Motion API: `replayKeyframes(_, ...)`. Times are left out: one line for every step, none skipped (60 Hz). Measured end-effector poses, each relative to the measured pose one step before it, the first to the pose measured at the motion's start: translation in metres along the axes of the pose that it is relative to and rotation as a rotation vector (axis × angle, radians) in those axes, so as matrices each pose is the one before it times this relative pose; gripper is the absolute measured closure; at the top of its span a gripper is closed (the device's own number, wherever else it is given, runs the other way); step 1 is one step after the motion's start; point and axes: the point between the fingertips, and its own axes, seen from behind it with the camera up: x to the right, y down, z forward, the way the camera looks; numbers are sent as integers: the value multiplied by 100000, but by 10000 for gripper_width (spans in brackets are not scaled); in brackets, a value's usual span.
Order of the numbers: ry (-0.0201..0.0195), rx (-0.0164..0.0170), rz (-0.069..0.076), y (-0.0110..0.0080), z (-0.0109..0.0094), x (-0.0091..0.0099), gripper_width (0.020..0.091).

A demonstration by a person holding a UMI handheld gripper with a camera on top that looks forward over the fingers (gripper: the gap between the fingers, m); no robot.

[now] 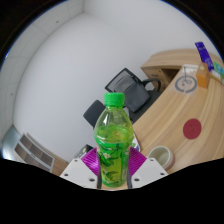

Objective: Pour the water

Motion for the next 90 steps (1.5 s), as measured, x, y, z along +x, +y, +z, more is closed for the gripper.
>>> replayKeyframes(611,1684,-5948,-814,-97,137,766)
replayKeyframes(743,1764,-5265,-778,28,462,767)
replayKeyframes(-360,1621,-5047,-1100,-679,570,767)
replayKeyframes(107,1388,-4381,-807,-204,486,767)
replayKeyframes(788,1857,-3962,-847,-1034,-715,766)
replayKeyframes(1386,398,-3295,-418,555,175,765)
replayKeyframes(507,1200,-3475,-486,13,343,766)
replayKeyframes(560,1502,-3474,-659,-61,389,762)
replayKeyframes(703,1775,-3563,-580,-55,485,760)
replayKeyframes(1046,1630,-3384,-545,-53,588,760)
replayKeyframes(1284,1383,-3117,-453,-96,646,759)
replayKeyframes(1310,1128,-2965,-330,-6,745,758)
replayKeyframes(1067,1567,-3085,-70,-173,731,747)
replayKeyframes(1983,535,-2657,-475,51,773,747)
replayKeyframes(1443,1362,-2492,-253,67,873,747)
replayKeyframes(1751,606,-2237,-142,85,725,748)
replayKeyframes(1476,427,-1856,61,204,859,749)
replayKeyframes(1313,232,-1511,175,184,774,749)
replayKeyframes(1068,346,-1383,212,193,709,747)
replayKeyframes(920,405,-1295,230,212,677,748)
replayKeyframes(830,1136,-1403,572,101,793,749)
replayKeyframes(906,170,-859,160,454,650,749)
replayKeyframes(980,595,-851,240,294,598,749)
replayKeyframes(919,407,-798,345,318,639,748)
replayKeyframes(906,-139,-468,418,317,570,749)
replayKeyframes(787,-575,-406,562,329,507,748)
replayKeyframes(667,-612,-578,561,360,515,749)
replayKeyframes(584,-526,-643,547,324,498,749)
replayKeyframes(430,438,-770,929,129,653,749)
replayKeyframes(842,-748,-64,511,434,474,749)
replayKeyframes(465,-472,17,512,334,591,749)
replayKeyframes(612,-658,-44,515,374,377,750)
replayKeyframes(325,-773,-26,559,356,367,750)
replayKeyframes(198,-845,4,601,389,304,749)
replayKeyframes(119,-949,99,645,351,253,750)
replayKeyframes(288,-960,84,670,315,298,749)
replayKeyframes(334,-749,-86,599,302,263,748)
replayKeyframes(212,282,-452,713,192,93,748)
replayKeyframes(62,-263,-240,393,260,128,748)
replayKeyframes(-292,-20,-202,589,191,269,749)
replayKeyframes(-143,-135,-18,406,224,83,749)
replayKeyframes(-323,-147,112,414,224,49,749)
replayKeyframes(-595,-223,131,441,189,-18,749)
replayKeyframes(-824,-353,265,484,170,-55,748)
replayKeyframes(-829,-630,385,542,173,-58,749)
replayKeyframes(-553,-568,183,592,131,-116,748)
replayKeyframes(-1141,-220,306,418,0,-31,732)
replayKeyframes(-650,3930,-162,-630,-80,93,725)
replayKeyframes(-171,1101,348,-3,-74,35,726)
replayKeyframes(-560,-129,1279,378,-5,-144,721)
replayKeyframes(-259,815,784,-152,-34,50,718)
replayKeyframes(406,877,241,-127,-81,200,715)
replayKeyframes(-11,100,298,54,-64,38,708)
replayKeyframes(-331,-508,284,-27,-64,-395,692)
replayKeyframes(14,218,136,-48,-117,170,680)
replayKeyframes(205,124,17,-14,-53,51,665)
replayKeyframes(-38,256,289,-32,-31,9,661)
replayKeyframes(-39,18,342,7,-18,1,655)
replayKeyframes(231,99,101,-20,-14,48,637)
replayKeyframes(-109,-92,7,24,13,-6,620)
replayKeyframes(84,-200,-127,7,-6,6,609)
replayKeyframes(107,-411,-285,42,0,6,599)
replayKeyframes(210,-419,-316,12,16,3,591)
replayKeyframes(509,-585,-381,40,-28,46,582)
replayKeyframes(586,-541,-599,12,-37,-2,569)
replayKeyframes(373,-424,-959,-9,-45,-49,561)
replayKeyframes(306,-629,-1006,98,-98,-54,557)
replayKeyframes(158,-894,-860,184,-91,-89,545)
replayKeyframes(20,-1129,-600,220,-135,-112,526)
replayKeyframes(-212,-1200,-429,248,-163,-148,498)
replayKeyframes(-445,-988,-255,171,-192,-174,473)
replayKeyframes(-399,-697,29,131,-271,-166,451)
replayKeyframes(-426,-387,150,76,-306,-165,436)
replayKeyframes(-336,-238,342,69,-348,-123,426)
replayKeyframes(-179,-210,540,54,-411,-120,419)
replayKeyframes(-22,-237,715,87,-421,-51,419)
replayKeyframes(284,-500,815,135,-547,36,421)
replayKeyframes(237,-408,646,124,-542,4,421)
replayKeyframes(1,-269,323,132,-582,-55,419)
replayKeyframes(14,-318,110,150,-614,-39,412)
replayKeyframes(10,-646,1,227,-653,-24,405)
replayKeyframes(202,-915,-13,307,-708,9,399)
replayKeyframes(577,-1067,-51,317,-704,155,394)
replayKeyframes(811,-1140,-107,352,-754,166,394)
replayKeyframes(646,-1110,-312,344,-759,136,396)
replayKeyframes(293,-1049,-304,363,-807,-85,399)
replayKeyframes(219,-1321,-433,394,-829,-44,397)
replayKeyframes(245,-1368,-251,391,-868,12,396)
replayKeyframes(301,-1193,-125,335,-880,16,395)
replayKeyframes(307,-915,-82,242,-903,-3,394)
